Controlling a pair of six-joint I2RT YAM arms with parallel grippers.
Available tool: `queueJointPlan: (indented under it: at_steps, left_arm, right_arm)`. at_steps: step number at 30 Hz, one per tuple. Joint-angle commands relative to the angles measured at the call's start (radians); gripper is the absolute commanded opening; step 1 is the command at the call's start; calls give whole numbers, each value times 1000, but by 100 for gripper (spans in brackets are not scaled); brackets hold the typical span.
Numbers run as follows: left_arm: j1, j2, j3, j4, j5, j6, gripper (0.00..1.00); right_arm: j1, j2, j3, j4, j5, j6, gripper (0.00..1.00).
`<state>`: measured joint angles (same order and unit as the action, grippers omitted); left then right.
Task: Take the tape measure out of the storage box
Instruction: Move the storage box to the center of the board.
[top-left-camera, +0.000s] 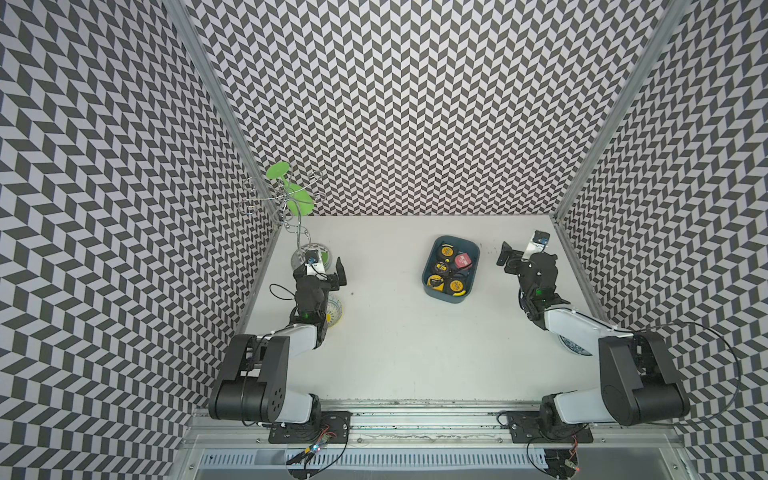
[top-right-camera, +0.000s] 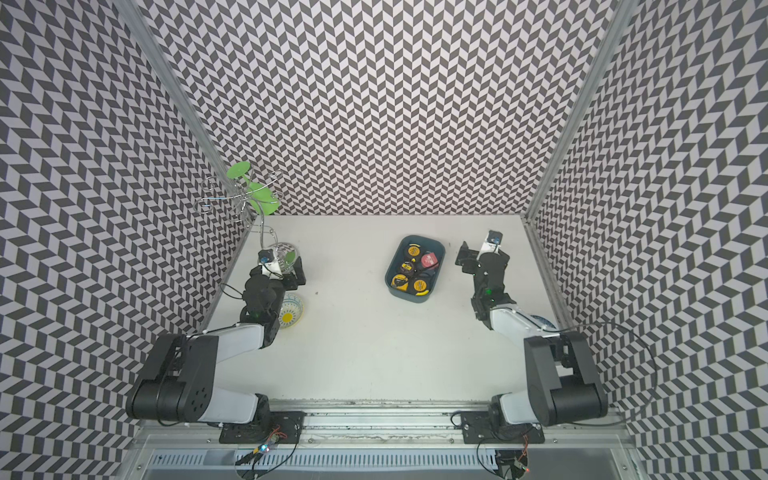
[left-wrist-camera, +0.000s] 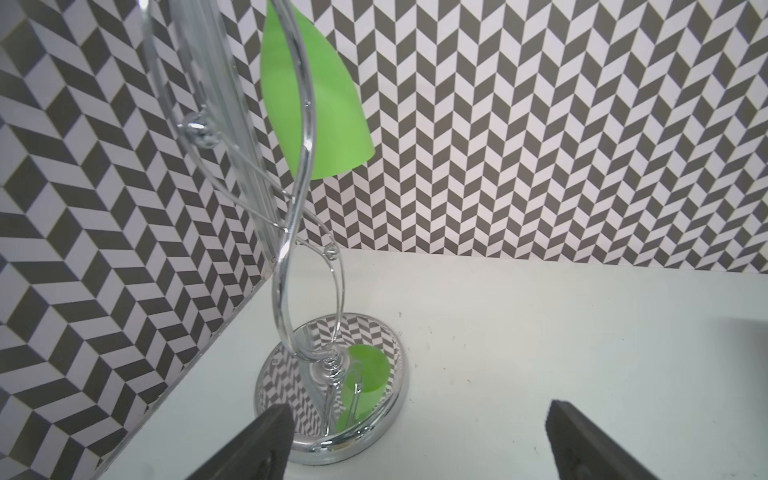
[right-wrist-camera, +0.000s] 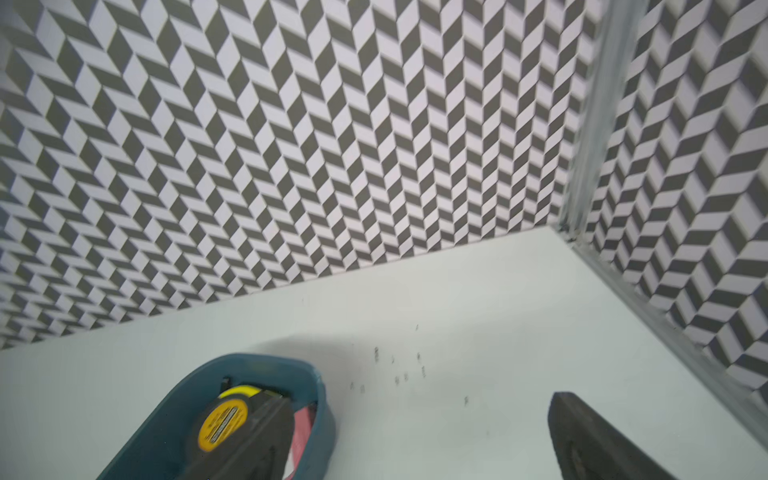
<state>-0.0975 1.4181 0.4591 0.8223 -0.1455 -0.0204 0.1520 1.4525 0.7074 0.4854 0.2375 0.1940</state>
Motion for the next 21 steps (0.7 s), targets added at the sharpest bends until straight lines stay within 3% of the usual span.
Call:
queueJointPlan:
  at_steps: [1, 5, 8, 15, 21]
  left_arm:
    - [-45, -44, 51, -200, -24, -5, 100]
    - [-70, -87, 116, -352, -3, -29, 100]
    - [-71, -107, 157, -441, 77, -57, 100]
    - [-80, -91, 222, -572, 273, -210, 100]
    - [-103, -63, 246, -575, 356, -245, 100]
  right_arm:
    - [29, 78, 120, -249, -80, 102, 99]
    - [75, 173, 258, -395, -138, 138, 100]
    - [86, 242, 344, -496, -205, 182, 100]
    - [87, 335, 436, -627, -325, 257, 84]
    - [90, 399, 485, -679, -365, 263, 69]
